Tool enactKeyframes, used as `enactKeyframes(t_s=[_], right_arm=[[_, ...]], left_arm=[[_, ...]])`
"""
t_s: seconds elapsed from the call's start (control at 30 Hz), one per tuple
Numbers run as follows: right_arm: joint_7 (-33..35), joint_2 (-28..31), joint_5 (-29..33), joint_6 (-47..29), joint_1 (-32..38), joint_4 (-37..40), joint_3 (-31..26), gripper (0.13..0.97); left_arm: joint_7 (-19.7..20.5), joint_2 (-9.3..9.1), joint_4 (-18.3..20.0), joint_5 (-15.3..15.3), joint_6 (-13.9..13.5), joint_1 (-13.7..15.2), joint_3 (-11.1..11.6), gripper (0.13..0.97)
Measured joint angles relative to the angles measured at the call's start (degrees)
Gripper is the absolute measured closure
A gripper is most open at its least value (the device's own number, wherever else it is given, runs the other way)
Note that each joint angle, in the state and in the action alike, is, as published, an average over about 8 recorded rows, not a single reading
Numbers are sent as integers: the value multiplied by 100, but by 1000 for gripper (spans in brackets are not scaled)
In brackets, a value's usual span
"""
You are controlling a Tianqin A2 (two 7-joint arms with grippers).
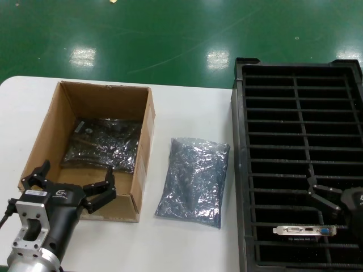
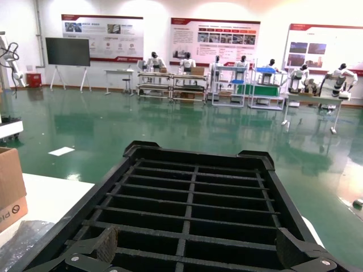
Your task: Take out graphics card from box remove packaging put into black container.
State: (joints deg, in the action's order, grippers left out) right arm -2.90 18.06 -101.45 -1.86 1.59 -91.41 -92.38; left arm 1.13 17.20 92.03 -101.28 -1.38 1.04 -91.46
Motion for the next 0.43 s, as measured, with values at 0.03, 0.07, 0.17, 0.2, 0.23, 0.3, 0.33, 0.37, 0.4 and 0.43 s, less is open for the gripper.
enactKeyframes(t_s=[0.03, 0.07, 0.17, 0.2, 0.23, 0.3, 0.33, 0.37, 0.4, 0.43], right_arm=[[0, 0, 0, 0, 0, 0, 0, 129], [0, 0, 0, 0, 0, 0, 0, 129], [0, 0, 0, 0, 0, 0, 0, 129], [0, 0, 0, 0, 0, 0, 0, 129], [0, 0, 0, 0, 0, 0, 0, 129], [0, 0, 0, 0, 0, 0, 0, 129], [0, 0, 0, 0, 0, 0, 0, 129], [0, 0, 0, 0, 0, 0, 0, 129], [0, 0, 0, 0, 0, 0, 0, 129], [0, 0, 0, 0, 0, 0, 0, 129]], left_arm=[[0, 0, 0, 0, 0, 0, 0, 132], [0, 0, 0, 0, 0, 0, 0, 132], [0, 0, 0, 0, 0, 0, 0, 132], [0, 0, 0, 0, 0, 0, 0, 132], [0, 0, 0, 0, 0, 0, 0, 132], [0, 0, 0, 0, 0, 0, 0, 132], [0, 0, 0, 0, 0, 0, 0, 132], [0, 0, 0, 0, 0, 0, 0, 132], [0, 0, 0, 0, 0, 0, 0, 132], [0, 0, 0, 0, 0, 0, 0, 132]])
